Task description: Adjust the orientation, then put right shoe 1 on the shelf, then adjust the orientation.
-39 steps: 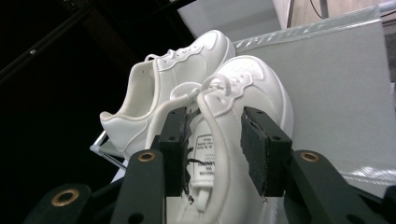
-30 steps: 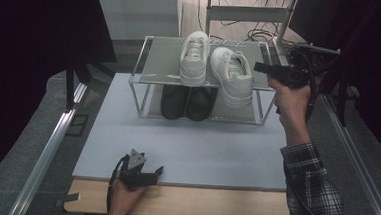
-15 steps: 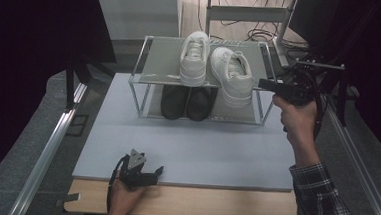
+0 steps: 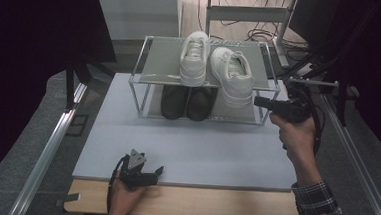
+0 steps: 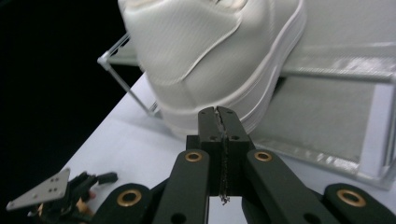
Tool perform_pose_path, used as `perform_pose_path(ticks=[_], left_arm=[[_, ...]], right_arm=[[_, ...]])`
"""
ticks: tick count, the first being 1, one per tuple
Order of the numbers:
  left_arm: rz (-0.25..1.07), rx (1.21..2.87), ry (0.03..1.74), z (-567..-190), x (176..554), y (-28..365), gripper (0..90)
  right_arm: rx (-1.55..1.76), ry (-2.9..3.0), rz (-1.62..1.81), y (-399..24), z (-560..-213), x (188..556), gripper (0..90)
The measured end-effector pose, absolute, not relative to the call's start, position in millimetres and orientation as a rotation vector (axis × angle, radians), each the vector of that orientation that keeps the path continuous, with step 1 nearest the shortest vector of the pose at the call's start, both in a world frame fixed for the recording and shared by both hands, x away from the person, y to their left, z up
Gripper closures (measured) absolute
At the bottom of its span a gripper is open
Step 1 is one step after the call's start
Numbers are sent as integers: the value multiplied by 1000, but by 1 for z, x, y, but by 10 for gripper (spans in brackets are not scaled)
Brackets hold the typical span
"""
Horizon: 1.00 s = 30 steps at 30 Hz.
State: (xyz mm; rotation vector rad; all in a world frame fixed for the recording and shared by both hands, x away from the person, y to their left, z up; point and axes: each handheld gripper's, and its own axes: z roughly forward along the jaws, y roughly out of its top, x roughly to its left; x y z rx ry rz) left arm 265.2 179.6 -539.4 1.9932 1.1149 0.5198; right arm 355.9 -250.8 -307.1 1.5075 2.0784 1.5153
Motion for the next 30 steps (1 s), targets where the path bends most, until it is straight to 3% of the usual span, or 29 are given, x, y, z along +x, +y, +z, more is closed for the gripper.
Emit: perform_pose_path(ticks=[30], left_arm=[[521,1991,1115,-539,265,180,124]], right_arm=[[1504,2134,1517,-228,-335,367,895]])
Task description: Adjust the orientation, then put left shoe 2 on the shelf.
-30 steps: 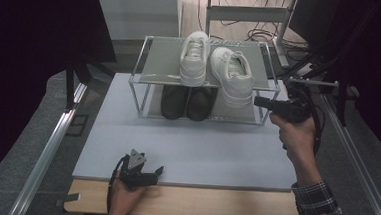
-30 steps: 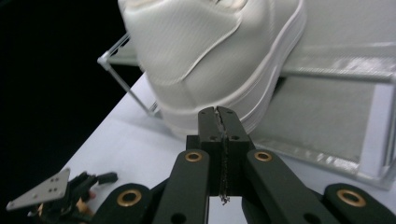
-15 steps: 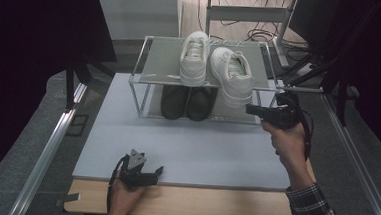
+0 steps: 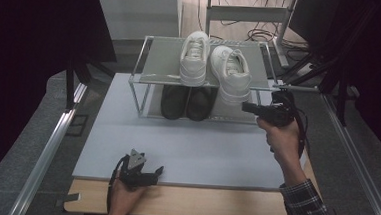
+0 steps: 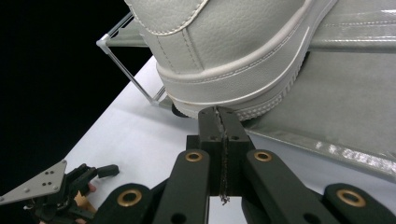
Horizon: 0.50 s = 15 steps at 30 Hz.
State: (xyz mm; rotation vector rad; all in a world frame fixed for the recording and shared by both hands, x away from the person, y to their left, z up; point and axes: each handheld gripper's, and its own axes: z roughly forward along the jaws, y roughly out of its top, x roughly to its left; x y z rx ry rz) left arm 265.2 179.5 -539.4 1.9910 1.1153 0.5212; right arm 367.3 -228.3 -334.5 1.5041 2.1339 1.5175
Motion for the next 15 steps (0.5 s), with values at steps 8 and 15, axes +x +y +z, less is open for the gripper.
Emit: perform_pose_path(ticks=[8,15], left_arm=[[521,1986,1117,-540,265,179,125],[521,1986,1118,-540,265,179,125]], right_arm=[[1519,2126,1529,-218,-337,378,895],[1529,2122,1532,-210,-339,387,896]])
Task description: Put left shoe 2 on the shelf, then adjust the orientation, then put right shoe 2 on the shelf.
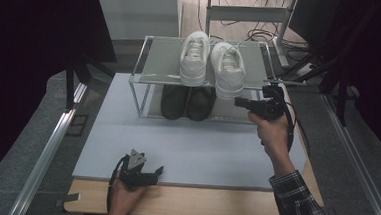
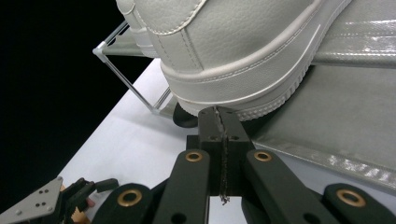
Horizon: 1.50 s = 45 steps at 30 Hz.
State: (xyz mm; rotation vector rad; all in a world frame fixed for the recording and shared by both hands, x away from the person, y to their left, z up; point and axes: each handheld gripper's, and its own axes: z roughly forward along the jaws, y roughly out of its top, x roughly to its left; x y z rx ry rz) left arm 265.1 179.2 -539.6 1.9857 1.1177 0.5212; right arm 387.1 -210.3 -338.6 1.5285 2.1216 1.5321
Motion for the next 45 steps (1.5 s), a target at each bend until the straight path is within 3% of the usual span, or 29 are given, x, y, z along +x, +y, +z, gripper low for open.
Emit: perform_pose_path(ticks=[45], left_arm=[[519,1988,1117,-540,265,179,125]], right_arm=[[1579,2073,1521,-169,-346,428,895]])
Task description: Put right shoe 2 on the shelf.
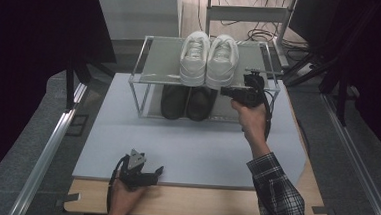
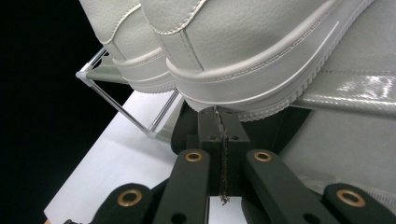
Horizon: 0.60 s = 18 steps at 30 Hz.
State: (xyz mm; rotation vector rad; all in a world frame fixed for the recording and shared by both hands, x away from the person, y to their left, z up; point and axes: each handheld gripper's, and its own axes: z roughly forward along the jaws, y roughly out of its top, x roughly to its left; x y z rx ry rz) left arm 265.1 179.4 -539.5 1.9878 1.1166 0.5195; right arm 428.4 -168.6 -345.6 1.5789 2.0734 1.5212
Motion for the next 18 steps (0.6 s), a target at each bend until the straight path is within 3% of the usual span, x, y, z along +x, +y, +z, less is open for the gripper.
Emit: perform_pose_path(ticks=[12,18], left_arm=[[520,1983,1119,-540,265,179,125],[520,1989,1116,-540,265,179,125]], right_arm=[[1564,2084,1525,-169,-346,429,891],[1564,2104,1517,-169,-346,429,831]])
